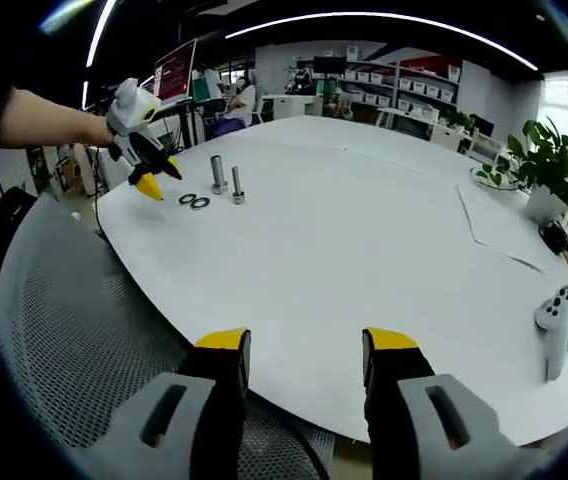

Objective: Place the washer onto the threaded stud by aligning its center hole with the stud, sliding it down to the base, and recovering from edge contact or off-axis alignment until the washer reaches the visible bottom stop.

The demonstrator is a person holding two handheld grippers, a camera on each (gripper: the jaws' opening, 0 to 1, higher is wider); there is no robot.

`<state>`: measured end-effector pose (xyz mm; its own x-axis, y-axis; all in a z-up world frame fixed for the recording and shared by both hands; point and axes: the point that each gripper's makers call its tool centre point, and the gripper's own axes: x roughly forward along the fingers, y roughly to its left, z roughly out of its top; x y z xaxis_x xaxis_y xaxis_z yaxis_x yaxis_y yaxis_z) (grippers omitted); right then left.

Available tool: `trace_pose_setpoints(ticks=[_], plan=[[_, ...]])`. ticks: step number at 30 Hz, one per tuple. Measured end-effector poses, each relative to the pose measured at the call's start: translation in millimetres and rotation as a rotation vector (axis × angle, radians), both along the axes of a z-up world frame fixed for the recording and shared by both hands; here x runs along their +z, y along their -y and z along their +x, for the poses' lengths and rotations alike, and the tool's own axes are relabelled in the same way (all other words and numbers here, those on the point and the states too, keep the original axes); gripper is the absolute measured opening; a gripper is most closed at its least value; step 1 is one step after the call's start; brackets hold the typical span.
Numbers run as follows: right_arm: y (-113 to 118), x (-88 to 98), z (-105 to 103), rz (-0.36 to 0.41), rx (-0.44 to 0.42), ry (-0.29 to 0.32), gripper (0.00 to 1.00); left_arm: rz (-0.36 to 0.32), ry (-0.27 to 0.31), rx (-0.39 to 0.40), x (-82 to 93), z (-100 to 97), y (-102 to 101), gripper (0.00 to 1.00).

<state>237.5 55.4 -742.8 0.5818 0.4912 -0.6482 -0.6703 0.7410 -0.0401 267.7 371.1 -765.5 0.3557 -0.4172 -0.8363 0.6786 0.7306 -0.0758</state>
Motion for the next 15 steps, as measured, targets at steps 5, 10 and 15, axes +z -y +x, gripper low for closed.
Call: trace_pose_setpoints(ticks=[5, 10, 15], plan=[[0.1, 0.6, 0.3, 0.002, -0.003, 0.003, 0.47, 0.088, -0.061, -0.077, -15.5, 1.5, -8.1, 0.47], [0.4, 0.7, 0.4, 0.002, -0.006, 0.004, 0.47, 0.137, -0.081, -0.128, -22.1, 5.6, -8.4, 0.47], [0.5, 0.3, 0.2, 0.0, -0.005, 0.002, 0.46, 0.214, -0.108, -0.213, -29.2, 5.2, -8.9, 0.45]])
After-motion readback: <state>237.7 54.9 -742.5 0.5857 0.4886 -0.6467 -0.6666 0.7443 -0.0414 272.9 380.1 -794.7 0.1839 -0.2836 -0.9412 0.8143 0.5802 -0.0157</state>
